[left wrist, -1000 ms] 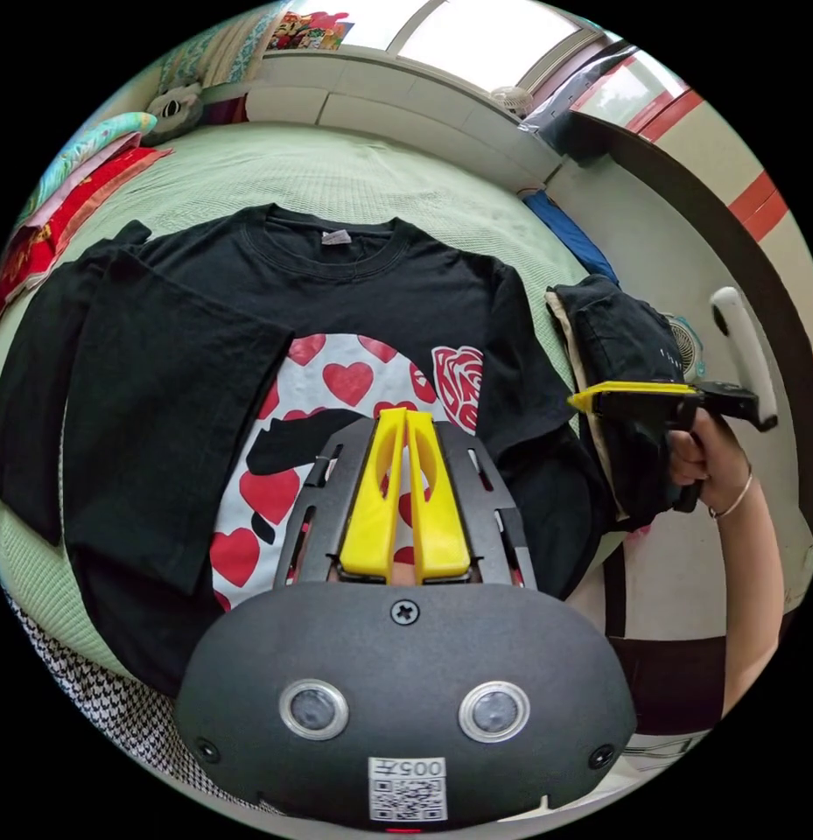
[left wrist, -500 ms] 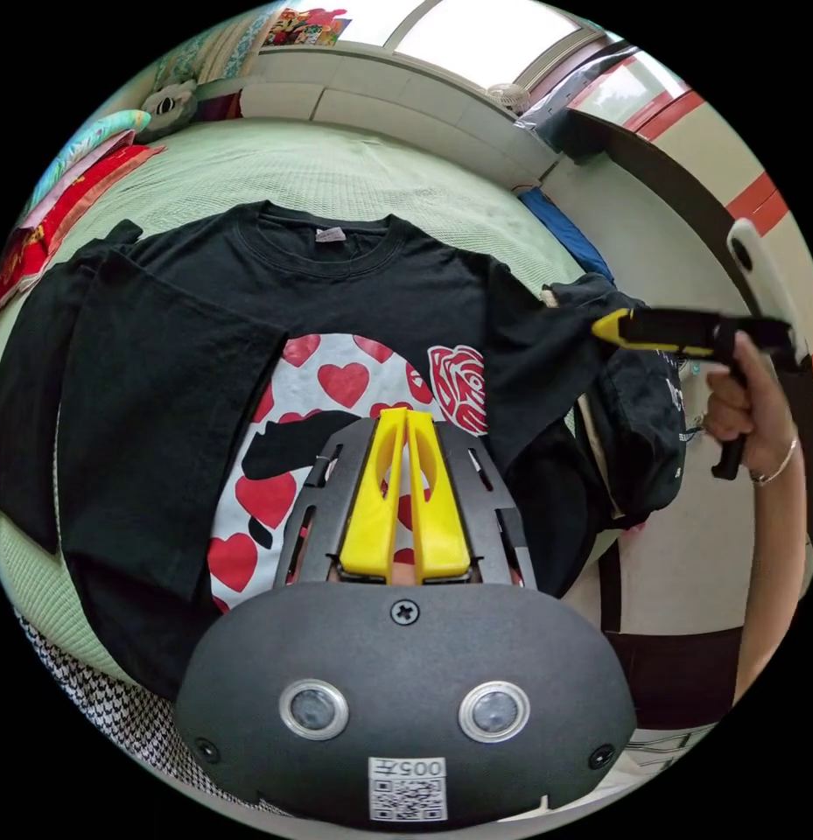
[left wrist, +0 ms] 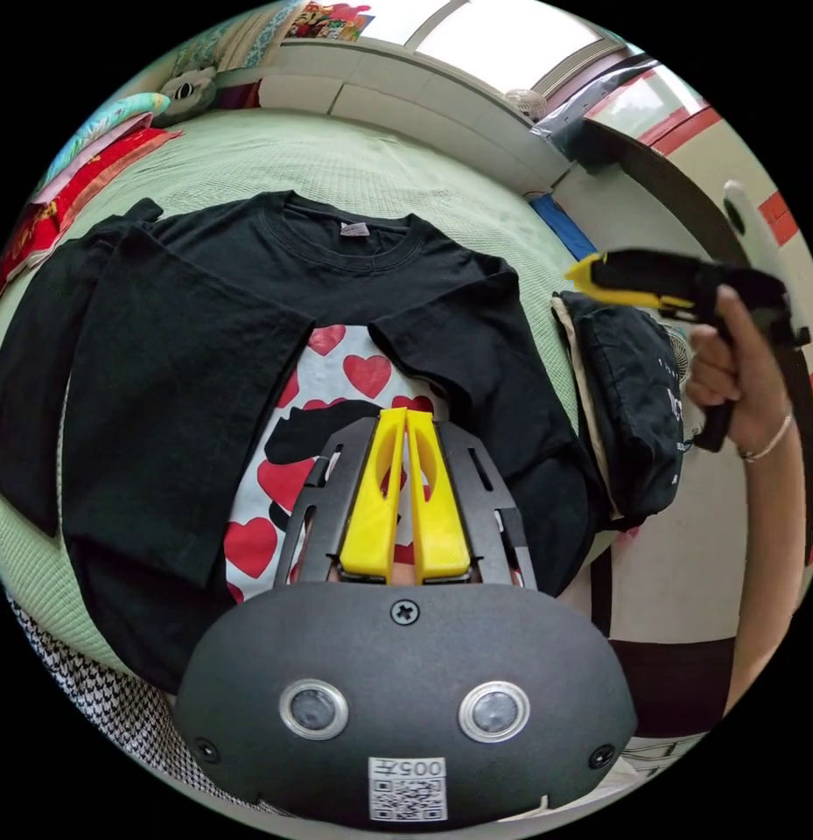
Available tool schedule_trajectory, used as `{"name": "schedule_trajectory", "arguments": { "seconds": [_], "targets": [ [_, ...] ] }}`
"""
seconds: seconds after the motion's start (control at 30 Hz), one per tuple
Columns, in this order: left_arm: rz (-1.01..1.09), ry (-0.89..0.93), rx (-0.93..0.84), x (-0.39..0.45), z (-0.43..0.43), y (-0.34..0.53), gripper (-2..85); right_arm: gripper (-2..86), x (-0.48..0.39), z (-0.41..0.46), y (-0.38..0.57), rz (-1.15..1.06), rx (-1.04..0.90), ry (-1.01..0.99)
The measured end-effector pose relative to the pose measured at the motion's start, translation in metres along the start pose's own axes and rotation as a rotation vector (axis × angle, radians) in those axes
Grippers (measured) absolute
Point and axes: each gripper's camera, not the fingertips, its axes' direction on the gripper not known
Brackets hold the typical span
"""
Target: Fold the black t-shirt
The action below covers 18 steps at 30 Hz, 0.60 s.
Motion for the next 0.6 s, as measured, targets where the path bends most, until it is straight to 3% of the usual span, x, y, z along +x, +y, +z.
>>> {"name": "schedule_trajectory", "arguments": {
  "seconds": [0.3,0.47,0.6],
  "targets": [
    [-0.010,0.031,0.005,-0.002,0.000,-0.004,-0.6,12.1,0.028,0.064,-0.025,0.100,-0.034,0.011],
    [-0.004,0.028,0.002,0.000,0.001,-0.006,-0.6,0.9,0.017,0.089,-0.032,0.039,-0.096,0.003],
    [0.002,0.036,0.004,0.003,0.002,-0.005,-0.6,-1.0,0.020,0.079,-0.027,0.076,-0.029,0.123]
  ]
}}
